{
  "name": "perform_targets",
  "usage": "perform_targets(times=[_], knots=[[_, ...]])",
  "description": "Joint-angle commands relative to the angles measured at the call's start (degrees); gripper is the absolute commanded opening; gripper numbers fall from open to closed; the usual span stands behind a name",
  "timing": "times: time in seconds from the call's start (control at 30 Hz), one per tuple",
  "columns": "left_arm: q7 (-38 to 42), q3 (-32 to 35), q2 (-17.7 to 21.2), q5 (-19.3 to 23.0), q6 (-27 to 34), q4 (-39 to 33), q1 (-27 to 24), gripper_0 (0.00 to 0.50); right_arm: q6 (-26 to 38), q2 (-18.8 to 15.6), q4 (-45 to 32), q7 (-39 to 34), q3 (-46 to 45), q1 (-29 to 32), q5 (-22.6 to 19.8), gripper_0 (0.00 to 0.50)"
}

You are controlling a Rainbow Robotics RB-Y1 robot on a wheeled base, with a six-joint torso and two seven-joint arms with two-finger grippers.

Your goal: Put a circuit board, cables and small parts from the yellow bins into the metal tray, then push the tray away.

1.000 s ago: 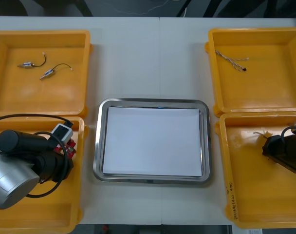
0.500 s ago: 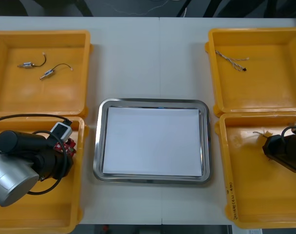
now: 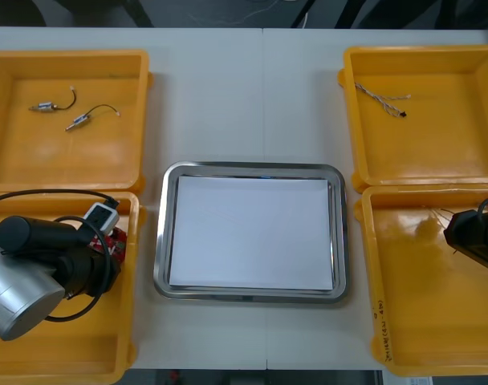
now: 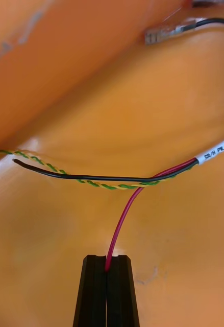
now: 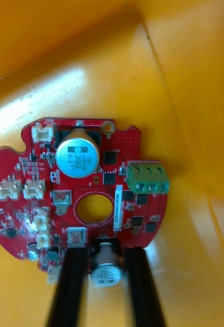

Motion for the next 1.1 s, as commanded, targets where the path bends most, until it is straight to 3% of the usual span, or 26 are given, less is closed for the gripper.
perform_targets(times=[0.03,0.57,0.7,1.1], knots=[[5.37,-1.12,2.24,-0.44,-0.76,-0.27,1.13,0.0,2.85,-3.09,-4.06,-1.98,-1.66,1.04,-0.78,0.0],[5.29,-0.24,4.53,-0.09,-1.29,-0.36,1.74,0.0,9.27,-2.39,-12.85,-4.09,-3.24,4.73,-2.27,0.0],[4.67,1.87,5.15,1.76,-1.55,-0.71,2.97,0.0,10.85,-2.21,-16.37,-4.79,-3.5,6.57,-2.71,0.0],[1.95,11.1,7.52,6.5,-1.55,-6.95,11.67,0.0,14.54,4.2,-23.93,-6.37,-3.68,10.27,-2.36,0.0]])
